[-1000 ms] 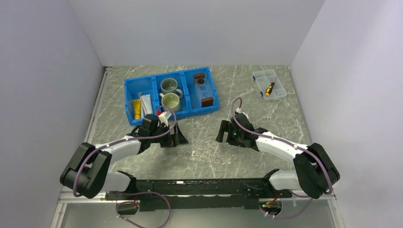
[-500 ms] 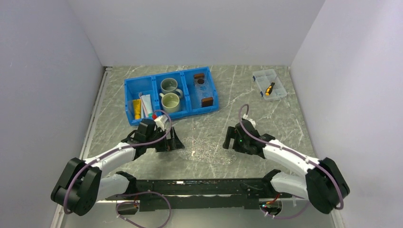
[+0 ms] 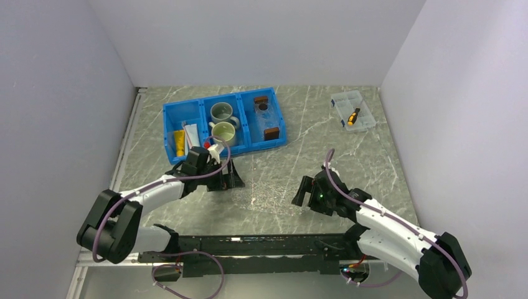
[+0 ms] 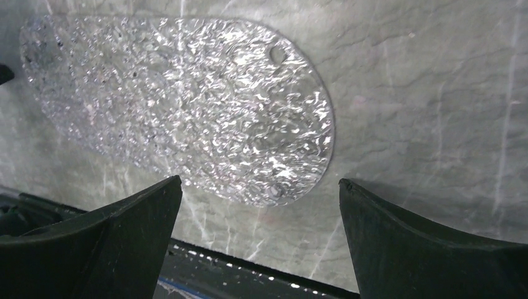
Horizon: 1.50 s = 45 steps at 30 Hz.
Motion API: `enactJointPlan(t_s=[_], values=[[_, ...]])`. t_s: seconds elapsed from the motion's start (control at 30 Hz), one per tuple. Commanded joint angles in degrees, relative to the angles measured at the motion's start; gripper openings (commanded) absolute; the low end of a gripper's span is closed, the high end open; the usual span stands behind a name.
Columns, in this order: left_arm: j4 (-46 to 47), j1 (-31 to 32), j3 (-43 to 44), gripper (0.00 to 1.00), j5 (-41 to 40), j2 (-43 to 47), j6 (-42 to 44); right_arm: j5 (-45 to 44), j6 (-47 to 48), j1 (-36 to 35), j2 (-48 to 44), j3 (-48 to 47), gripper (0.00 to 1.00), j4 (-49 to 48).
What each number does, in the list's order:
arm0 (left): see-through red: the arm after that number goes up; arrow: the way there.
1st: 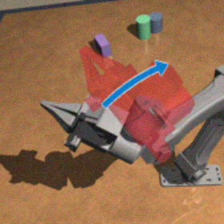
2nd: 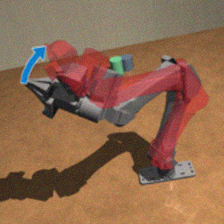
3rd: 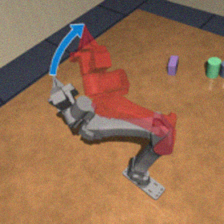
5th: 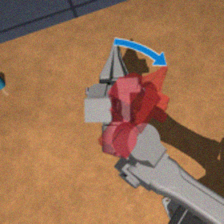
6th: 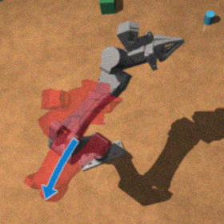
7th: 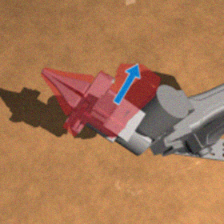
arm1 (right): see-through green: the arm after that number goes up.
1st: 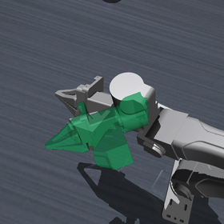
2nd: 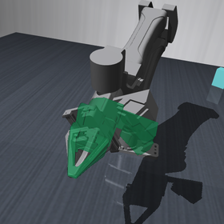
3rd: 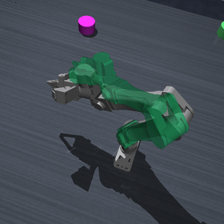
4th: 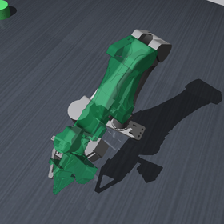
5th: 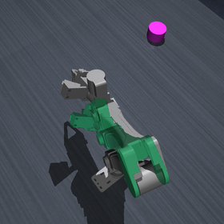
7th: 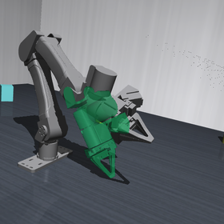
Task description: Prepare toiletry sets of a toothbrush and toothpaste on the tray
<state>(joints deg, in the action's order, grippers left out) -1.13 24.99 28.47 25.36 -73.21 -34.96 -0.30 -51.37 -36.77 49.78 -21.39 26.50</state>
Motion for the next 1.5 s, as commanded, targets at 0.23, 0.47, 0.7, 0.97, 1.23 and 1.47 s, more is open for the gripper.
enactJointPlan(t_s=[0.23, 0.47, 0.7, 0.97, 1.23, 1.47], values=[[4.40, 0.19, 1.55, 0.99, 1.00, -3.13, 1.53, 4.55, -5.04, -2.42, 1.29, 3.52, 1.00, -0.04], [5.91, 0.23, -1.28, 0.99, 2.86, -1.50, 1.61, 3.01, -4.82, -2.37, 3.91, 2.14, 1.00, -1.06], [5.95, 0.31, -3.50, 0.99, 3.51, 0.77, 1.55, 0.87, -4.11, -2.40, 5.41, 0.50, 1.00, -0.17], [5.37, 0.41, -5.69, 0.99, 3.81, 3.76, 1.60, -1.08, -3.37, -2.36, 8.09, -1.07, 1.00, -0.72], [4.10, 0.58, -7.41, 0.99, 3.76, 8.25, 1.25, -3.38, -2.21, -2.36, 10.21, -2.91, 1.00, 0.07], [1.68, 0.76, -7.94, 0.99, 1.96, 12.23, 1.49, -5.79, -1.09, -2.22, 11.88, -4.64, 1.00, 0.89]])
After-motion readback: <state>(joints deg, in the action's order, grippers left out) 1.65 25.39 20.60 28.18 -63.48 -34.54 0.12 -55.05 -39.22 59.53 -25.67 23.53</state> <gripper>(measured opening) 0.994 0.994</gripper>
